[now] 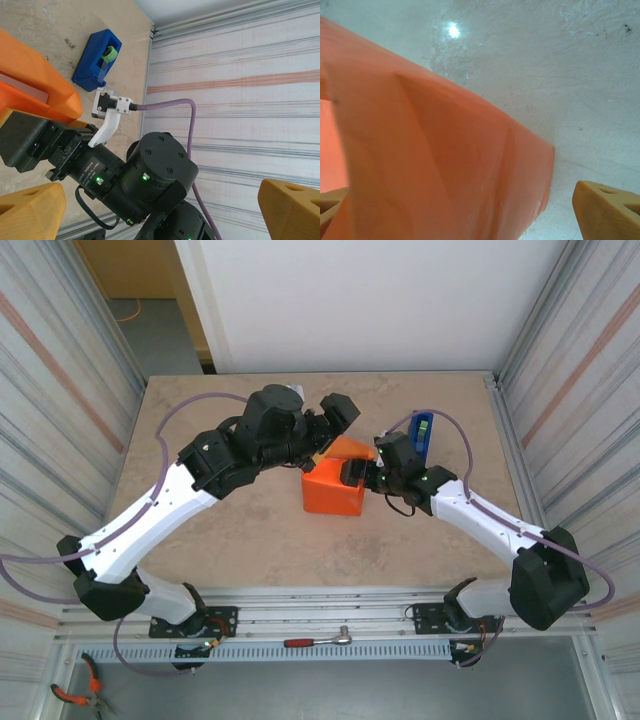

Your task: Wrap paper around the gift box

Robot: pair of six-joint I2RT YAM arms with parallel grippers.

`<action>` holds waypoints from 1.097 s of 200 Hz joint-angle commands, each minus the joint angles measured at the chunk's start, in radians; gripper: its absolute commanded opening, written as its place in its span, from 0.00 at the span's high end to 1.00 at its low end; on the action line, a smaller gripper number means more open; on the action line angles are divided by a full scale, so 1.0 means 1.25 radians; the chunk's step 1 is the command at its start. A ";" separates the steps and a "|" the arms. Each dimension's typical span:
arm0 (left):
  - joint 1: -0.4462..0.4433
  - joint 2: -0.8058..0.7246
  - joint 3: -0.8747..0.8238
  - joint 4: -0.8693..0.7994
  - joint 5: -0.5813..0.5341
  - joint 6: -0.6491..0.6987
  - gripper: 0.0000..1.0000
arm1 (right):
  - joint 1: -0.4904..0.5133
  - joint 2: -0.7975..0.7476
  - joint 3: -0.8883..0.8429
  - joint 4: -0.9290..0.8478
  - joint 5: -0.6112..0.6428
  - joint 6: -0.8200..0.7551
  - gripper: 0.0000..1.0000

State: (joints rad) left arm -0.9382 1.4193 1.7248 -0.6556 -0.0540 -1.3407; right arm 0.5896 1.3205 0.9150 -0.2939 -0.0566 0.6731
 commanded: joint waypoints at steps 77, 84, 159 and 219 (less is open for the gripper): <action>-0.012 -0.027 -0.014 0.055 -0.023 0.009 0.01 | -0.003 0.060 0.013 0.010 -0.032 0.016 0.09; -0.017 -0.027 -0.014 0.059 -0.027 0.011 0.01 | -0.002 0.058 0.018 0.011 -0.034 0.016 0.09; -0.019 -0.040 -0.068 0.099 -0.085 0.075 0.01 | -0.001 0.017 0.030 -0.007 -0.028 0.011 0.09; 0.095 -0.200 -0.460 0.394 -0.104 0.358 0.01 | -0.005 0.057 -0.008 0.020 -0.011 0.002 0.11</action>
State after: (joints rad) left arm -0.8749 1.2652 1.2995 -0.3637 -0.1600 -1.1233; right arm 0.5884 1.3682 0.9329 -0.2565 -0.0834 0.6800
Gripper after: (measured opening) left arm 0.987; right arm 0.896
